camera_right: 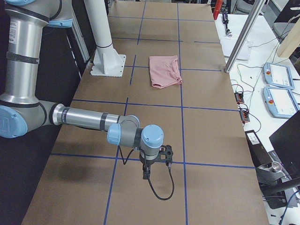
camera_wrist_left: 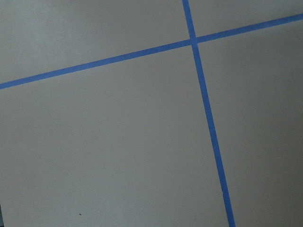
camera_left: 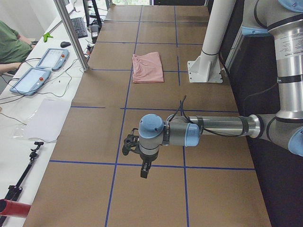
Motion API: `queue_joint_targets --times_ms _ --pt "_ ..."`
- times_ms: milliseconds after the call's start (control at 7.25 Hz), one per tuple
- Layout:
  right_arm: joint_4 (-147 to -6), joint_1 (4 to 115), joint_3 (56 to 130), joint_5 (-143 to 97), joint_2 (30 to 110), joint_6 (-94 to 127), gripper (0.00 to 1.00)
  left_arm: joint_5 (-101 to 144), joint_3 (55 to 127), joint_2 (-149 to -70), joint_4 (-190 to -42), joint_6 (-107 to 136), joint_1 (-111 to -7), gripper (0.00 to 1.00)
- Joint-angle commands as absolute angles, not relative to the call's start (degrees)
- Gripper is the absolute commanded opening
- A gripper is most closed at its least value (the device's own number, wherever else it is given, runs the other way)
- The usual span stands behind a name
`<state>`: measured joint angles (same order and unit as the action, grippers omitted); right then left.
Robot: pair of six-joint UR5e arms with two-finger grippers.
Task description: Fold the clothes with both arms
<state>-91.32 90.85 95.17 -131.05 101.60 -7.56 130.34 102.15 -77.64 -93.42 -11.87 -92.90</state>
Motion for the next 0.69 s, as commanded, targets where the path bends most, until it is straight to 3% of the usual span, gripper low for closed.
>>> queue_joint_targets --times_ms 0,552 --pt "-91.32 90.88 95.27 -131.04 102.13 -7.65 1.0 130.43 102.3 -77.96 -93.43 -11.87 -92.9 1.0" --pt "-91.23 90.88 95.54 -131.13 102.13 -8.09 1.0 130.43 102.04 -77.96 -93.43 -11.95 -92.9 1.0"
